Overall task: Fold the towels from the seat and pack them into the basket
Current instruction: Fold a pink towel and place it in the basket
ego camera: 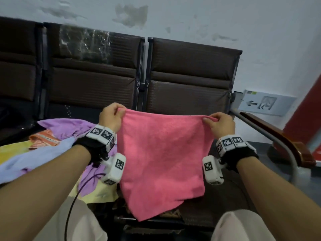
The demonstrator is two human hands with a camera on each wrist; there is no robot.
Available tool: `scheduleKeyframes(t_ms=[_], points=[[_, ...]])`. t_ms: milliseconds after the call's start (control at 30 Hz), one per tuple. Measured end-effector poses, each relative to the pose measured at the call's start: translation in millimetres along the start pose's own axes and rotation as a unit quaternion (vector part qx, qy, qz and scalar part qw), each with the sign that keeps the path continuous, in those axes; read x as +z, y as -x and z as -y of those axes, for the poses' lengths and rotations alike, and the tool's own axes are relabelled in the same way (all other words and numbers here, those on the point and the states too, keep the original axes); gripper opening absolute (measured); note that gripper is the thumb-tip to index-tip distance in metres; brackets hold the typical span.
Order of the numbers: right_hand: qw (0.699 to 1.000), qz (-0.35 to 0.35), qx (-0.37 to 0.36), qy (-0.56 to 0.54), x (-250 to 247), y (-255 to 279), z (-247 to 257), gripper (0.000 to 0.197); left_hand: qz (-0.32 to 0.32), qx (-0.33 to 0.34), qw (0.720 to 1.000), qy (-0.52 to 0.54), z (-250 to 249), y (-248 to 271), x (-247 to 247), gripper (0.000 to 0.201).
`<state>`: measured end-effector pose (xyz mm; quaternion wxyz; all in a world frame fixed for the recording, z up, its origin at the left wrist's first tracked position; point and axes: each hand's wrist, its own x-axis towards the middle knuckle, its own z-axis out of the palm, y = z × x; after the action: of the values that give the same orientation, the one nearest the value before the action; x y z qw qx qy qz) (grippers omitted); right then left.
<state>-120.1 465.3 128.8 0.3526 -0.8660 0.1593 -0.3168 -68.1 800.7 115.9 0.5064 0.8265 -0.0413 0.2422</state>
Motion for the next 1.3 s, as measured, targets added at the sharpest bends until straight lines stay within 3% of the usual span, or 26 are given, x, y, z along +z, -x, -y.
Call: scheduleKeyframes(t_ms=[100, 233, 367, 500, 600, 733, 767, 800, 900, 933, 1033, 1133, 1300], points=[[0.998, 0.026, 0.052, 0.014, 25, 6, -35, 0.022, 0.055, -0.007, 0.998, -0.013, 24, 6, 18, 0.014], [0.988, 0.092, 0.121, 0.015, 57, 21, -83, 0.011, 0.079, -0.030, 0.996, -0.004, 52, 19, 41, 0.011], [0.974, 0.199, 0.098, 0.043, 65, 19, -91, 0.006, 0.126, -0.088, 0.987, 0.041, 62, 29, 57, 0.017], [0.962, 0.217, 0.094, -0.133, 67, 23, -80, 0.018, 0.149, -0.119, 0.977, 0.091, 66, 32, 68, 0.014], [0.912, 0.303, 0.080, -0.266, 62, 32, -62, 0.026, 0.130, -0.126, 0.974, 0.133, 69, 30, 76, 0.018], [0.790, 0.429, 0.139, -0.414, 58, 36, -39, 0.034, 0.106, -0.100, 0.975, 0.169, 63, 32, 89, 0.024], [0.774, 0.450, 0.140, -0.424, 59, 38, -37, 0.034, 0.102, -0.097, 0.975, 0.174, 60, 33, 93, 0.024], [0.781, 0.454, 0.129, -0.408, 61, 41, -36, 0.033, 0.100, -0.097, 0.974, 0.178, 59, 35, 95, 0.025], [0.888, 0.420, 0.011, -0.186, 67, 48, -39, 0.022, 0.104, -0.108, 0.975, 0.162, 57, 39, 97, 0.026], [0.903, 0.415, -0.038, -0.107, 67, 50, -41, 0.018, 0.111, -0.113, 0.974, 0.161, 55, 41, 96, 0.026], [0.900, 0.410, -0.152, 0.003, 66, 55, -35, 0.016, 0.139, -0.112, 0.966, 0.186, 49, 46, 91, 0.021], [0.894, 0.377, -0.243, -0.004, 67, 62, -17, 0.009, 0.194, -0.074, 0.963, 0.174, 41, 52, 82, 0.014], [0.912, 0.351, -0.192, -0.090, 76, 72, -3, 0.028, 0.293, -0.107, 0.930, 0.194, 24, 68, 78, 0.011]])
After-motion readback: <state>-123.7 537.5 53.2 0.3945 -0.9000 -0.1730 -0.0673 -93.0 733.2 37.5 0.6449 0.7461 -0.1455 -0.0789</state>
